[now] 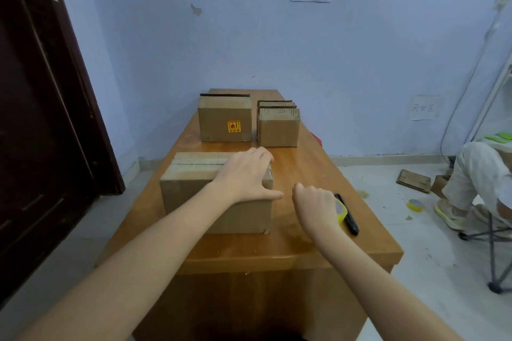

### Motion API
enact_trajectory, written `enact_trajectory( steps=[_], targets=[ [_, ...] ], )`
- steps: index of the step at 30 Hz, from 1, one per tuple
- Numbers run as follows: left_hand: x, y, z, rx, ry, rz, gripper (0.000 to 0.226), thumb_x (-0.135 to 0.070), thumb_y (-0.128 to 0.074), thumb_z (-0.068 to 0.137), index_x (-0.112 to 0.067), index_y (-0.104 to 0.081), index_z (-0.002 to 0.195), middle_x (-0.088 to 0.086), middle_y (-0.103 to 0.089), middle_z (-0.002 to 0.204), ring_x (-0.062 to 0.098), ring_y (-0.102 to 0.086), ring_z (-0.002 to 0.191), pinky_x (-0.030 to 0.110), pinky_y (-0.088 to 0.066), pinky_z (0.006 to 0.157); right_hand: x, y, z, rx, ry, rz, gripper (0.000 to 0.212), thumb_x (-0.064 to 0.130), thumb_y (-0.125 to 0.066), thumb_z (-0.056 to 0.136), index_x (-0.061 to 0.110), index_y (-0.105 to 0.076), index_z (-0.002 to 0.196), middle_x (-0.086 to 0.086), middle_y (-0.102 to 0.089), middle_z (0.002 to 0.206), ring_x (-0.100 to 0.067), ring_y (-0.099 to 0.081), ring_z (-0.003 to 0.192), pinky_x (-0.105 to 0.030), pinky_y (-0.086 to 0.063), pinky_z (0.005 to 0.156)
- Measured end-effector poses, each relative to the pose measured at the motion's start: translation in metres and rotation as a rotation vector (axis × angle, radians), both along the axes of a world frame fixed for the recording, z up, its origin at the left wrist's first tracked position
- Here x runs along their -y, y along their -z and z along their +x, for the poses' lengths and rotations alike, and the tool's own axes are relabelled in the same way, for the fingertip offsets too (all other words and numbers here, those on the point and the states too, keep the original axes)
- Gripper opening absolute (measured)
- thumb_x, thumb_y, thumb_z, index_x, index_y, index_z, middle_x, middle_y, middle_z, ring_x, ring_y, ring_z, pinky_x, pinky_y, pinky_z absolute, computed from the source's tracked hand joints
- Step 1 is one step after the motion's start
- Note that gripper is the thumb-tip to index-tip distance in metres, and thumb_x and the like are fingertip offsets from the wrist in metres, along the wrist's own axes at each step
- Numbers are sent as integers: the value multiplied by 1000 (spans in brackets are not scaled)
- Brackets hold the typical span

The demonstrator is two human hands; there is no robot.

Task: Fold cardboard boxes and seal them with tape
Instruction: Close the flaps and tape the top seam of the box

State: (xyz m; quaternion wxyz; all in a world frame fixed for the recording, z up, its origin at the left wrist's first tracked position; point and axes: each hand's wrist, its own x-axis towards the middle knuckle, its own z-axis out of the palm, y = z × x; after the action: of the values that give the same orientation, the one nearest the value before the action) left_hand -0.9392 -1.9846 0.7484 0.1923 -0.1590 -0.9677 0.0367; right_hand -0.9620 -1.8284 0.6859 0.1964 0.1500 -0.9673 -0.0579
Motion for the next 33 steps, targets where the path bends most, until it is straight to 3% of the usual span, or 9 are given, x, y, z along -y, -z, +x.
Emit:
enact_trajectory(
  steps=[3,5,8,10,13,17,22,28,33],
  targets=[
    [2,4,-1,-59,31,-55,78,-72,-48,80,-15,-46,133,1,-45,133,14,-46,115,28,-44,90,4,19,1,-27,13,7,35,3,-87,45,12,-53,53,-6,-48,54,-16,-40,31,-16,3,46],
    [2,6,0,-124,44,-111,73,-71,-44,83,-15,-50,130,3,-46,128,15,-47,109,26,-44,82,3,36,-9,-48,-18,-58,41,0,-87,39,10,-49,50,-9,-44,52,-13,-28,29,-15,6,51],
    [1,9,3,-194,46,-160,64,-68,-38,87,-17,-53,123,6,-46,123,17,-46,105,25,-36,73,6,37,-4,-73,21,-56,29,4,-84,54,8,-57,65,-12,-51,63,-20,-45,37,-18,1,46],
    [1,10,3,-178,35,-161,59,-67,-37,88,-21,-55,120,6,-46,123,18,-46,106,26,-34,74,7,35,-8,-28,44,-73,25,15,-62,86,13,-59,110,-14,-59,93,-27,-62,72,-24,-18,42],
    [2,4,3,11,28,24,57,-70,-39,86,-30,-52,124,4,-44,124,19,-44,113,31,-38,86,6,33,-13,158,107,-72,56,27,-38,98,28,-16,150,-12,-55,121,-26,-57,103,-27,-36,58],
    [15,-17,13,320,18,612,71,-65,-46,86,-24,-33,142,1,-37,144,16,-40,128,40,-40,103,15,0,1,95,199,-85,63,37,-39,97,19,-13,151,-11,-54,127,-28,-52,115,-36,-41,89],
    [72,-17,38,119,-177,300,44,-46,-43,96,-22,-47,132,-2,-45,140,16,-43,126,35,-37,103,38,-62,21,196,-194,-718,48,32,-31,101,17,-33,147,0,-37,150,-19,-36,136,-33,-31,108],
    [84,-1,48,208,-201,154,56,-50,-17,100,-25,-21,150,-6,-15,158,9,-12,145,31,-10,117,84,-57,14,300,-441,-256,50,39,-23,103,21,-30,148,-1,-21,158,-19,-12,147,-36,-10,118],
    [110,2,58,281,-222,206,55,-50,-14,100,-28,-15,151,-12,-9,158,3,-7,144,27,-7,115,84,-59,8,380,-378,-237,52,41,-23,103,19,-25,150,-6,-14,159,-21,-7,147,-35,-11,118]
  ],
)
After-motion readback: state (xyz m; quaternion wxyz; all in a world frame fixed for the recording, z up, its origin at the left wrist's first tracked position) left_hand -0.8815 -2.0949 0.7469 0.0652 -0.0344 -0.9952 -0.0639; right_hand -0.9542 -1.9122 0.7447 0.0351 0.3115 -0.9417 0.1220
